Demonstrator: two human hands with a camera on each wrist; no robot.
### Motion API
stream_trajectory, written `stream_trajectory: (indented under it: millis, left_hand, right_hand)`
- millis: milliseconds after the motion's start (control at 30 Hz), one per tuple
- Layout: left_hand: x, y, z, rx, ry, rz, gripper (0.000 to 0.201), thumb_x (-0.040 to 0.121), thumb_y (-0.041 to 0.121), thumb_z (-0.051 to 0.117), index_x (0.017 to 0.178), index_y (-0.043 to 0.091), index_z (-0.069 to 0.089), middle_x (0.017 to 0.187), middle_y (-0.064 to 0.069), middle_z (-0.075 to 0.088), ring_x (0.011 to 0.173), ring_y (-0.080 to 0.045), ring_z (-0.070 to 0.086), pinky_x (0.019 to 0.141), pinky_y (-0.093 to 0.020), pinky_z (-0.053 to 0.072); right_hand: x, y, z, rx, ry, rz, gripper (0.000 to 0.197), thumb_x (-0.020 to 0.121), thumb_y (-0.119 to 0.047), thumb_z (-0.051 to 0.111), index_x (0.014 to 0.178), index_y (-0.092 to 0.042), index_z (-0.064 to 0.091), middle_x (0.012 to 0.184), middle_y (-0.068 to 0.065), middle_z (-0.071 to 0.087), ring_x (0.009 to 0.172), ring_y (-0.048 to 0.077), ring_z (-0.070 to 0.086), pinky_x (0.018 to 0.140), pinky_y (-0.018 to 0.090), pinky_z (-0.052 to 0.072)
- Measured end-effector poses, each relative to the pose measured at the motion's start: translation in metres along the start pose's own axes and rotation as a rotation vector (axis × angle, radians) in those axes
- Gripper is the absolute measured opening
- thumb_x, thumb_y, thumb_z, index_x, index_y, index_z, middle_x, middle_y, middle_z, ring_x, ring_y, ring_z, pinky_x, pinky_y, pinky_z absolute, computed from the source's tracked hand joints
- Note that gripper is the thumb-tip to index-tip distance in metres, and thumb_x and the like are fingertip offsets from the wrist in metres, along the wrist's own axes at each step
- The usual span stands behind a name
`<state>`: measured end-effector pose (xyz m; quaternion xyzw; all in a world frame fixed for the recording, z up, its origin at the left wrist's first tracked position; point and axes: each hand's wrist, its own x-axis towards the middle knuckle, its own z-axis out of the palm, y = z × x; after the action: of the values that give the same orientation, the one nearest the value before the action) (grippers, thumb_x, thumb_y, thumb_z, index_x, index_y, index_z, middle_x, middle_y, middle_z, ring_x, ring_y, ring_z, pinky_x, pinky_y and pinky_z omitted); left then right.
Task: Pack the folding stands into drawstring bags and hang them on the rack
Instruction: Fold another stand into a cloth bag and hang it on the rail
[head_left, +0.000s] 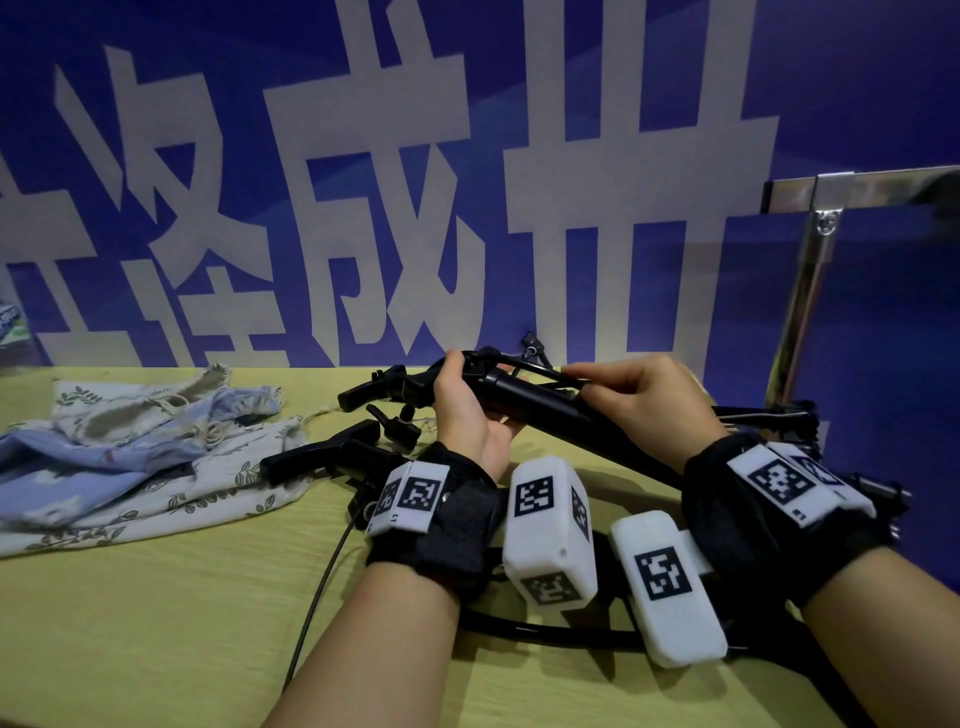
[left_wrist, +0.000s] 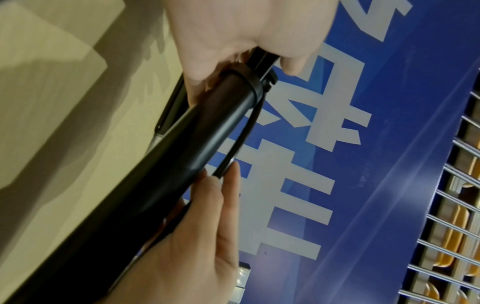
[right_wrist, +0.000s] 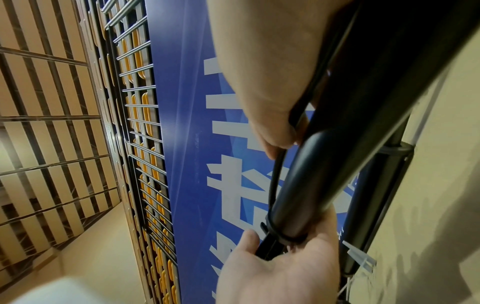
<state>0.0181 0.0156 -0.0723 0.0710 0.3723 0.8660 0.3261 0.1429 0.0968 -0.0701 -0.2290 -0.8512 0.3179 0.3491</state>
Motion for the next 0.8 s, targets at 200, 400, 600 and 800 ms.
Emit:
stream_trajectory:
  millis: [200,400,600,800]
  left_hand:
    - [-0.0017,0.0003,-0.0027,0.004,-0.004,-0.011,0.029,0.094,0.034,0.047,0.105,0.008,0.054,0.089,-0.010,0.058,0.085,-0.024,0.056,0.069,-0.040,0.048]
    - [0.0001,-0.0013,-0.0037,0.042,0.001,0.007,0.041,0.097,0.034,0.043,0.125,0.006,0.052,0.087,-0.008,0.061,0.085,-0.023,0.056,0.067,-0.040,0.049]
    - [0.0002,-0.0012,-0.0046,0.014,0.033,-0.013,0.042,0.094,0.037,0.045,0.121,0.007,0.053,0.093,-0.012,0.059,0.086,-0.025,0.056,0.063,-0.042,0.047]
    - [-0.0003,-0.0020,-0.0086,0.045,0.048,-0.054,0.046,0.086,0.045,0.059,0.116,0.010,0.056,0.096,-0.011,0.061,0.085,-0.025,0.060,0.059,-0.037,0.049]
  right_hand:
    - [-0.0012,-0.0019,0.0000,-0.007,-0.010,-0.033,0.026,0.089,-0.014,0.058,0.109,-0.027,0.070,0.091,-0.006,0.071,0.070,-0.004,0.056,0.057,0.000,0.038]
    - [-0.0013,-0.0012,0.0012,0.152,0.111,-0.061,0.025,0.088,-0.010,0.060,0.106,-0.023,0.072,0.100,-0.002,0.073,0.092,0.008,0.066,0.090,0.024,0.050]
    - [0.0007,0.0000,0.0025,0.021,-0.033,-0.002,0.027,0.089,-0.014,0.059,0.110,-0.026,0.070,0.098,-0.006,0.071,0.084,0.004,0.062,0.072,0.010,0.044]
    - [0.0017,-0.0001,0.0022,0.038,-0.130,0.008,0.028,0.088,-0.010,0.058,0.108,-0.024,0.071,0.101,-0.007,0.071,0.083,0.000,0.060,0.075,0.011,0.044]
